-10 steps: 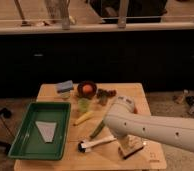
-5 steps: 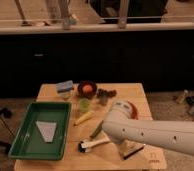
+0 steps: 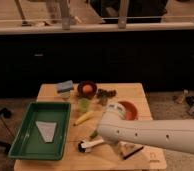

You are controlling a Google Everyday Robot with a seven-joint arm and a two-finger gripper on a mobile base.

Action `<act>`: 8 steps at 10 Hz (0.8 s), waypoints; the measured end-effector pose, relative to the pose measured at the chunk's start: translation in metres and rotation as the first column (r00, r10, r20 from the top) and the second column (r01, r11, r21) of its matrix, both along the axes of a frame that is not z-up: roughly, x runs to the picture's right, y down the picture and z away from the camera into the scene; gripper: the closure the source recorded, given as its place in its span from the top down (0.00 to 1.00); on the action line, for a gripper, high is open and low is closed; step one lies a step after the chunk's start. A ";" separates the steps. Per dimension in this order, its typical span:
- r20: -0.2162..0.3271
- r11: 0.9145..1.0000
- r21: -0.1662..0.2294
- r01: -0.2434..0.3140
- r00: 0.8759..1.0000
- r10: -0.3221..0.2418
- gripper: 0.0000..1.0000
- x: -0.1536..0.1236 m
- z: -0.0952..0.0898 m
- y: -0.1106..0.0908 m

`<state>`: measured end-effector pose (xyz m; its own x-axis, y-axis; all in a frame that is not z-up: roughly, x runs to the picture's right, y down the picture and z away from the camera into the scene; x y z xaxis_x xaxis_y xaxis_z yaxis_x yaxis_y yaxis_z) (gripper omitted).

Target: Place pepper in tray

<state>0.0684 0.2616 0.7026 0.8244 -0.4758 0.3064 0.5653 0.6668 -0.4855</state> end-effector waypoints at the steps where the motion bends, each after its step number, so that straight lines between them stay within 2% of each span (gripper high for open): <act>1: 0.002 1.000 -0.004 -0.002 1.000 0.002 0.80 -0.002 -0.001 0.004; 4: 0.029 1.000 -0.007 0.006 1.000 -0.006 0.80 -0.004 0.004 -0.001; 8: 0.123 0.999 -0.005 0.044 0.991 -0.043 0.80 -0.032 0.046 -0.039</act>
